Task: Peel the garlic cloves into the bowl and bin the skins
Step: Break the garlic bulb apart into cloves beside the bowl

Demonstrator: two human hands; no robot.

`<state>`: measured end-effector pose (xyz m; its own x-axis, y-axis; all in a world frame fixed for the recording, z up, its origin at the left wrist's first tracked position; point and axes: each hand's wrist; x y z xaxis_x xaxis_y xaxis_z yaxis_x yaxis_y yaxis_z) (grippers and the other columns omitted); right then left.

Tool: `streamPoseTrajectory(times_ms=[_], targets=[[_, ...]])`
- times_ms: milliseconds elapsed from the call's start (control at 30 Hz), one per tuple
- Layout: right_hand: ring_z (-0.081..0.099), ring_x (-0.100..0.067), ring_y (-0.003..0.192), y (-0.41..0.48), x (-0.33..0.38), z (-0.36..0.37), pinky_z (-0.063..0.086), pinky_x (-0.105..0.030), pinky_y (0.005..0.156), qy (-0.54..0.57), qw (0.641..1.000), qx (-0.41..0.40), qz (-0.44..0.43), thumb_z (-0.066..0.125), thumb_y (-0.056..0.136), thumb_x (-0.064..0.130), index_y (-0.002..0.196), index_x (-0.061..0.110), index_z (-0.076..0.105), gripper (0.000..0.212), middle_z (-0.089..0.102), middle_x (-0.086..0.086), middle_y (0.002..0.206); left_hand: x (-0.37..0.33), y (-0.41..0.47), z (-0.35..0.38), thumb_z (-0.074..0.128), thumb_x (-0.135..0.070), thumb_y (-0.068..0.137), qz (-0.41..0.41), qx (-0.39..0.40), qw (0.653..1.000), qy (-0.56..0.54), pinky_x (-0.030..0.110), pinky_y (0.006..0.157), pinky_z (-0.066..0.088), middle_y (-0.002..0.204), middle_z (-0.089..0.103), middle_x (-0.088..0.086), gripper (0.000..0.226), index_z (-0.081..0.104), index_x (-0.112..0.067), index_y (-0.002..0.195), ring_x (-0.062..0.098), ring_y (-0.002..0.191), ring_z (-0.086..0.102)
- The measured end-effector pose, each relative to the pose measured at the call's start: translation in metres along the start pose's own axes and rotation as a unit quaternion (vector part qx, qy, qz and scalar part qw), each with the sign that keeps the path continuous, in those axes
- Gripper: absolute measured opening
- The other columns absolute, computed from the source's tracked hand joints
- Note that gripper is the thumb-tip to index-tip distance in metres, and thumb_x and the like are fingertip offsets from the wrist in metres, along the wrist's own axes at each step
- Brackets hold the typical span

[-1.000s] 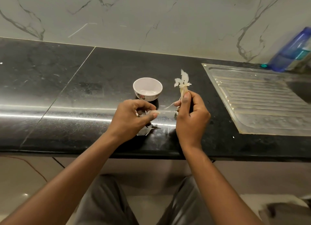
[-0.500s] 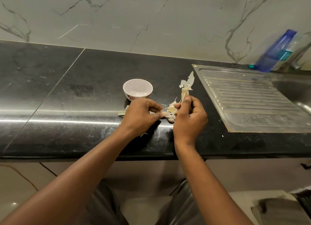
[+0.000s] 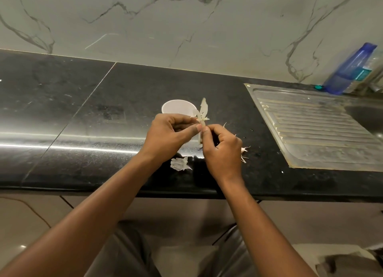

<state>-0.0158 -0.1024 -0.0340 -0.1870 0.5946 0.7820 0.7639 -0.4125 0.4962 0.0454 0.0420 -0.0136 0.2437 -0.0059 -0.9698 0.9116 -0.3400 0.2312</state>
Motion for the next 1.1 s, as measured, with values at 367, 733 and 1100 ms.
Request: streamPoseTrajectory(times_ms=[367,733,1100], targets=[[0.075,-0.003,0.077,0.003,-0.001,0.002,0.059,-0.020,0.072,0.124,0.985,0.112,0.039,0.082,0.095,0.024,0.109,0.013,0.082,0.018,0.081,0.009,0.088,0.009,-0.005,-0.020,0.076,-0.007,0.095,-0.007,0.007,1.000,0.023,0.036,0.075,0.061,0.092,0.082,0.007,0.010,0.082,-0.012,0.100,0.023,0.082,0.076],[0.068,-0.007,0.070,0.007,-0.014,0.005,0.060,-0.028,0.069,0.110,0.983,0.139,0.038,0.071,0.102,0.017,0.113,0.014,0.080,0.015,0.076,0.003,0.078,0.011,-0.010,-0.009,0.073,-0.007,0.098,0.065,-0.032,0.990,0.117,0.018,0.067,0.056,0.081,0.080,-0.002,0.013,0.084,-0.012,0.101,0.007,0.071,0.074],[0.060,-0.005,0.062,0.003,-0.006,0.008,0.039,-0.015,0.056,0.011,0.993,0.115,0.014,0.068,0.104,0.035,0.099,0.018,0.078,0.020,0.066,0.010,0.067,0.000,-0.014,-0.005,0.069,-0.007,0.098,0.071,-0.035,0.979,0.189,0.015,0.069,0.057,0.079,0.078,-0.012,0.018,0.083,-0.018,0.096,0.002,0.074,0.074]])
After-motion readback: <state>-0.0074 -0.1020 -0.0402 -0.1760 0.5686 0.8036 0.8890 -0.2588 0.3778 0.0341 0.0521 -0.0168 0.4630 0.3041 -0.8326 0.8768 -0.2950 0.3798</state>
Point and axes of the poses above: each hand's wrist, its own y-axis towards the middle knuckle, its own z-axis out of the palm, x = y × z
